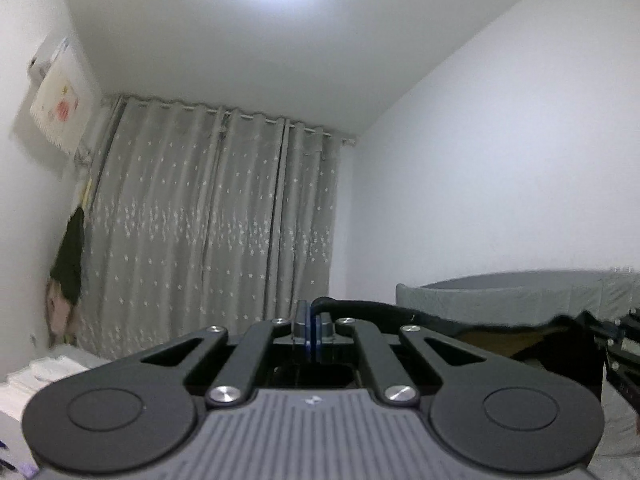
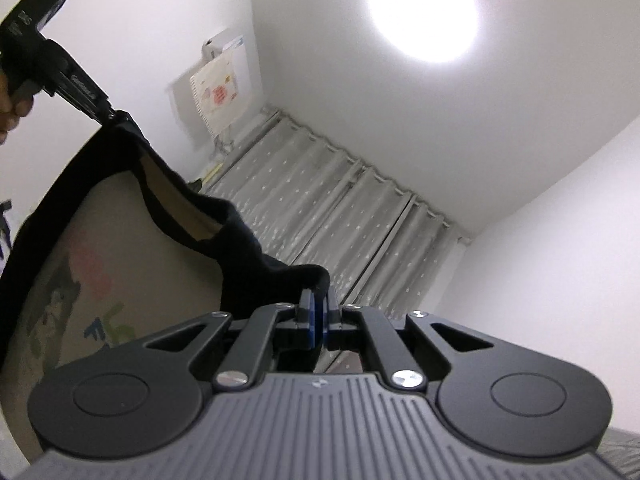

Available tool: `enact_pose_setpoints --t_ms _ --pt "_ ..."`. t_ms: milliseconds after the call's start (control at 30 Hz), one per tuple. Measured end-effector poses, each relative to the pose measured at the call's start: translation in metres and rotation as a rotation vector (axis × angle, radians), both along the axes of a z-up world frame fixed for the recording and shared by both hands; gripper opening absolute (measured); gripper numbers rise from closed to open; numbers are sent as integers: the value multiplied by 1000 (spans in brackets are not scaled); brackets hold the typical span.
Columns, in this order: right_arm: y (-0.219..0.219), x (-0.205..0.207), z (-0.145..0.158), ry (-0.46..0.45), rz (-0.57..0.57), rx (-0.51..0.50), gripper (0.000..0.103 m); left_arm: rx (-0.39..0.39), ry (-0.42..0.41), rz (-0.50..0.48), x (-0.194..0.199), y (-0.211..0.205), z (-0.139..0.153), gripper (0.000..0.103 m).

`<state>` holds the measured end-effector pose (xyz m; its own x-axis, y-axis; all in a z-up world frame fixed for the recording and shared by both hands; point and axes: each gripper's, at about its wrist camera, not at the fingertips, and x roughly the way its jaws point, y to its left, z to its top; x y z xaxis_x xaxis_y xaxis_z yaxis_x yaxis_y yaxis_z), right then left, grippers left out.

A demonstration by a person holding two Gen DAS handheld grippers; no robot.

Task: Fold clothes
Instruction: 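Lower the shirt flat onto the bed and open both grippers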

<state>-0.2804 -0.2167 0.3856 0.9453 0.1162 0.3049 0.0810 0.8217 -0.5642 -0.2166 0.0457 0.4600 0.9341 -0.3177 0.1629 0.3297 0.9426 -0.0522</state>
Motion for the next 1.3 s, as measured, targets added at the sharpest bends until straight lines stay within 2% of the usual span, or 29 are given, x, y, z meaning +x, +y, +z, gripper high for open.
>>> enact_pose_setpoints --t_ms 200,367,500,667,800,900,967,1033,1100,1200,1300 --pt "-3 -2 7 -58 -19 -1 4 -35 32 11 1 -5 -8 1" --pt "-10 0 14 -95 -43 -11 4 -24 -12 30 -15 -12 -6 1" --pt "-23 13 10 -61 -34 24 4 -35 7 29 -17 -20 -6 2" --pt "-29 37 -11 -9 -35 51 4 29 60 56 11 -30 -24 2" --pt "-33 86 -42 82 -48 63 4 105 155 108 82 -42 -64 2" --pt "-39 144 -70 197 -46 82 4 185 237 156 149 -55 -101 3" --pt "-40 186 -90 270 -57 82 4 250 310 191 206 -68 -137 3" --pt "-41 245 -124 360 -88 79 4 288 369 216 254 -79 -171 3" --pt "-41 289 -152 437 -111 90 4 300 444 223 300 -87 -207 3" --pt "-49 369 -209 619 -137 152 4 252 632 219 382 -91 -283 3" --pt "-53 418 -255 709 -199 148 4 285 682 257 423 -93 -321 2"
